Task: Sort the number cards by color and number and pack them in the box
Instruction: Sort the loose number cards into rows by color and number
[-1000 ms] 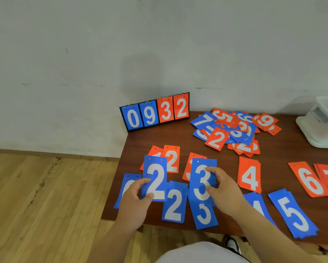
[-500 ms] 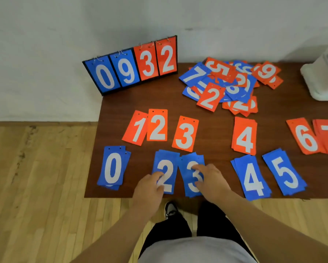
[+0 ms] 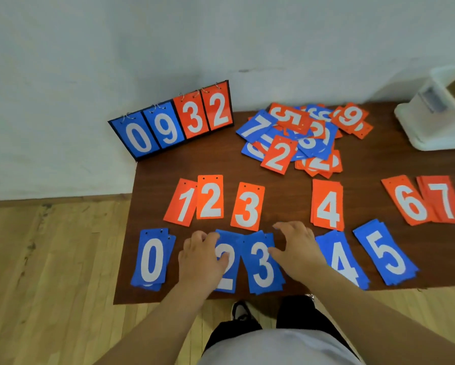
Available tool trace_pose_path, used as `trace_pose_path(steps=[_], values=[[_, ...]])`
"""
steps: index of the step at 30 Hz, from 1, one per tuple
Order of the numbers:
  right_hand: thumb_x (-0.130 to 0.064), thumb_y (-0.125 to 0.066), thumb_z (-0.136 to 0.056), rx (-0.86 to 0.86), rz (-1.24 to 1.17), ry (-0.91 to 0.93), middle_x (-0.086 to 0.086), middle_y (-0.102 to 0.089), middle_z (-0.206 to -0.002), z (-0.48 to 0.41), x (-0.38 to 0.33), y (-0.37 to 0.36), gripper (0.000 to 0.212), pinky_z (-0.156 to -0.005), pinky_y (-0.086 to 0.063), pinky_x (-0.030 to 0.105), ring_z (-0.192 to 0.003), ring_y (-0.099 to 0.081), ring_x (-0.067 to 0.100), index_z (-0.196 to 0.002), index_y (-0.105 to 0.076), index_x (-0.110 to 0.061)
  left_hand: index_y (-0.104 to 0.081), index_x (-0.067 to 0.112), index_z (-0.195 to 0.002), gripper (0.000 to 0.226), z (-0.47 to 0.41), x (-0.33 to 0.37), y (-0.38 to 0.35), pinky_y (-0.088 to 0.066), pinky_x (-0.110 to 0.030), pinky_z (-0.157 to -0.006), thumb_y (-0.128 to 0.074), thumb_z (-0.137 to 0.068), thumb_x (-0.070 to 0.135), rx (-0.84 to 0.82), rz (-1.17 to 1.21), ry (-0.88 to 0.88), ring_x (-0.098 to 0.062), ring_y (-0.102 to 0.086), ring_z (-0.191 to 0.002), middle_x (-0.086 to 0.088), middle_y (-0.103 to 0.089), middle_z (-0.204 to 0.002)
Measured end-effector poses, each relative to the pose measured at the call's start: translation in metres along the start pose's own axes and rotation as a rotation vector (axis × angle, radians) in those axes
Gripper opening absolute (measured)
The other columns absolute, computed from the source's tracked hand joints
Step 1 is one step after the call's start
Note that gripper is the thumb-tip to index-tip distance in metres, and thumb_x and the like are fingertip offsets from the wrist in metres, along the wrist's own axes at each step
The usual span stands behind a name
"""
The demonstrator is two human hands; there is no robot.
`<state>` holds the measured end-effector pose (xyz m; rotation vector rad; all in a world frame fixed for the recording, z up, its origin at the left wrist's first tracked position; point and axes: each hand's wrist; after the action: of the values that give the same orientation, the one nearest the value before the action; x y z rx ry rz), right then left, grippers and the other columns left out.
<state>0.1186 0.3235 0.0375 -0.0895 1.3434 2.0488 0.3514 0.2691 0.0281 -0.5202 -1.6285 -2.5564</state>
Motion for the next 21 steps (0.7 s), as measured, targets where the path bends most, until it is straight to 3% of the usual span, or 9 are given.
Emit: trace_pose_path(steps=[8,21], values=[[-0.041,-0.072,-0.089,0.25,-0.15,-0.086,0.002,-0.041,-0.148,-0.047,0.042,0.105,0.056,-0.106,-0.044,0.043,-0.136,-0.039,0.027,-0.141,-0.052,-0.033,-0.047,0.035,-0.144,0.056,-0.073,0.077,0.052,-0.049,-0.035,-0.102,-0.062,-0.093,0.053,0.076,0.025,-0.043,-0.018,-0.047,-0.13,0.005,-0.048,-0.142],[-0.039,-0.072,-0.086,0.275,-0.164,-0.197,0.008,-0.047,-0.144,-0.168,0.167,0.212,0.051,-0.107,-0.044,0.043,-0.131,-0.046,0.034,-0.134,-0.06,-0.026,-0.041,0.033,-0.146,0.068,-0.195,0.21,0.034,-0.05,-0.042,-0.098,-0.066,-0.088,0.058,0.061,-0.024,-0.011,-0.025,-0.048,-0.129,-0.003,-0.045,-0.141]])
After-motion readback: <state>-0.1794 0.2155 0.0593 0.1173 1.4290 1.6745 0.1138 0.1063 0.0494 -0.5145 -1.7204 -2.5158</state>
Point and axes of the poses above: each hand's wrist, its own z-axis away from the middle knuckle, its own y-axis out of the back of the hand, x = y × z
